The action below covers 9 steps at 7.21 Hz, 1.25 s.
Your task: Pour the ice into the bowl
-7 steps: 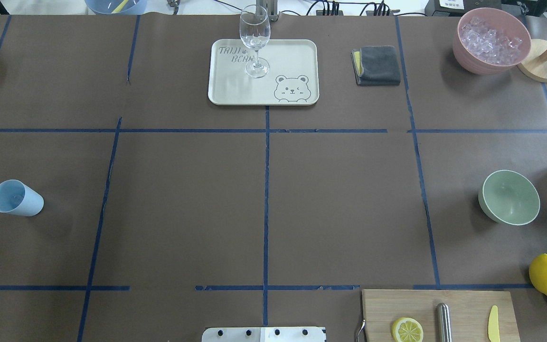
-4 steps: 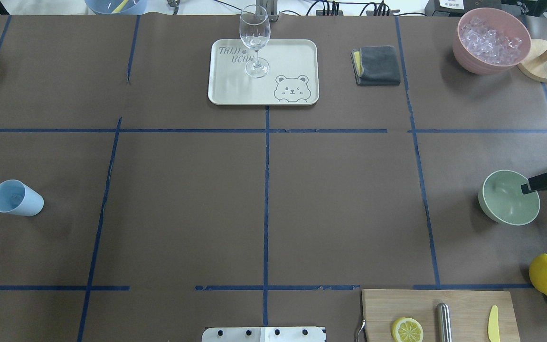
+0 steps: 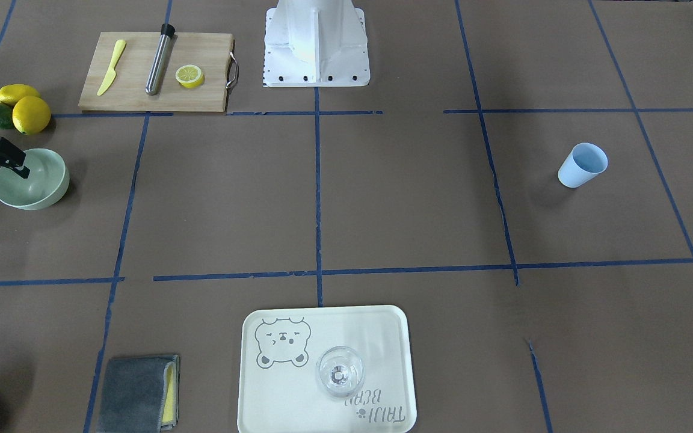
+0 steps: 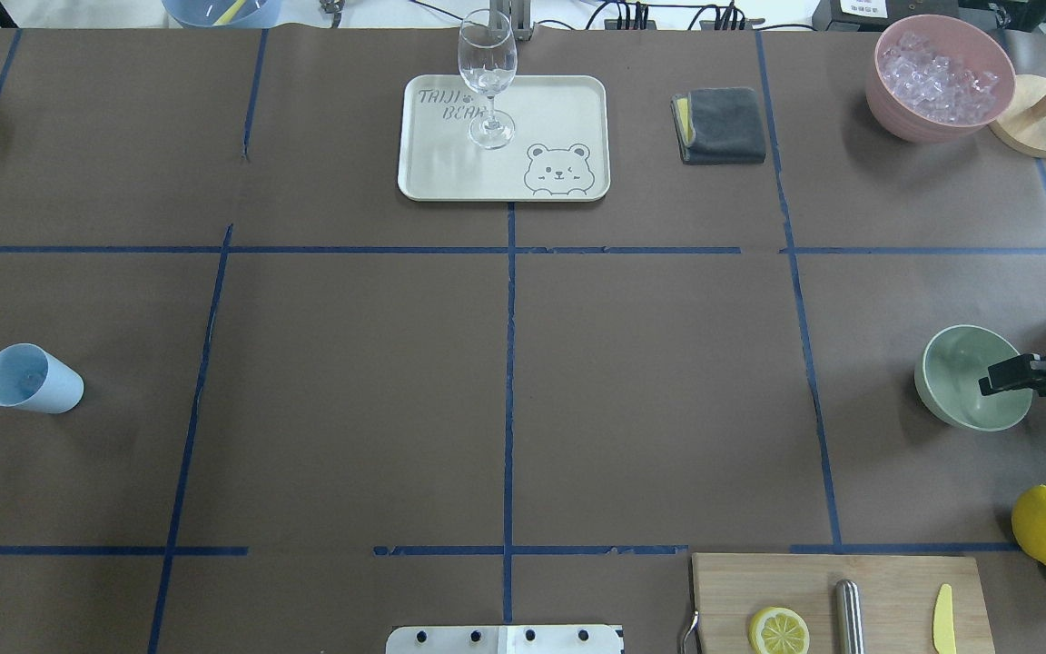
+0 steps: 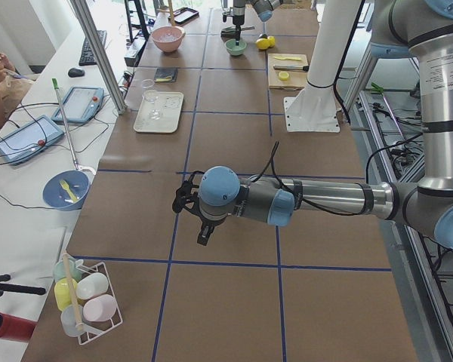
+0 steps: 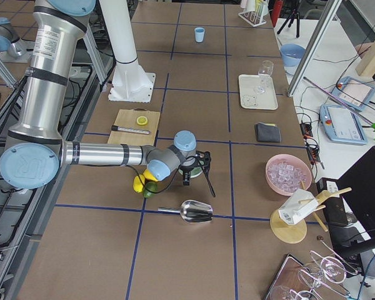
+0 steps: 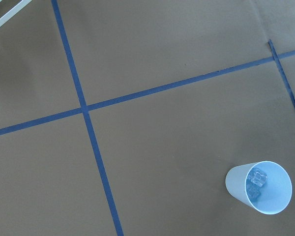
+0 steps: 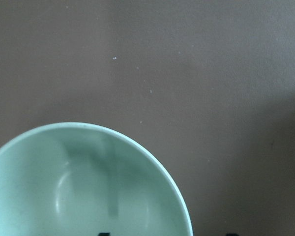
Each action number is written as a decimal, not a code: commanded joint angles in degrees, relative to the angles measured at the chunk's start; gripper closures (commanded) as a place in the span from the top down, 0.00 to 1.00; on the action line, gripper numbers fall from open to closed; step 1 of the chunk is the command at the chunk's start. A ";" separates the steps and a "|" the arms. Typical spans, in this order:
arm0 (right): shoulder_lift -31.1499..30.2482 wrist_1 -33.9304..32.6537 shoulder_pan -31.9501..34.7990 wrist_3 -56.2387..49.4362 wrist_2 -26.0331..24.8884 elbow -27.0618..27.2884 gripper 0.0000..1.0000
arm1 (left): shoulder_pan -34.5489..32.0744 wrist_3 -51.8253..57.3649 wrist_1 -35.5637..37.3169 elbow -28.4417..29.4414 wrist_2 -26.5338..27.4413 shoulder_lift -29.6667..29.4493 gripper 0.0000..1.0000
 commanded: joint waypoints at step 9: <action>10.17 0.22 -1.66 18.43 3.30 7.15 0.00 | 0.00 0.00 -5.94 -0.06 -4.75 -0.09 1.00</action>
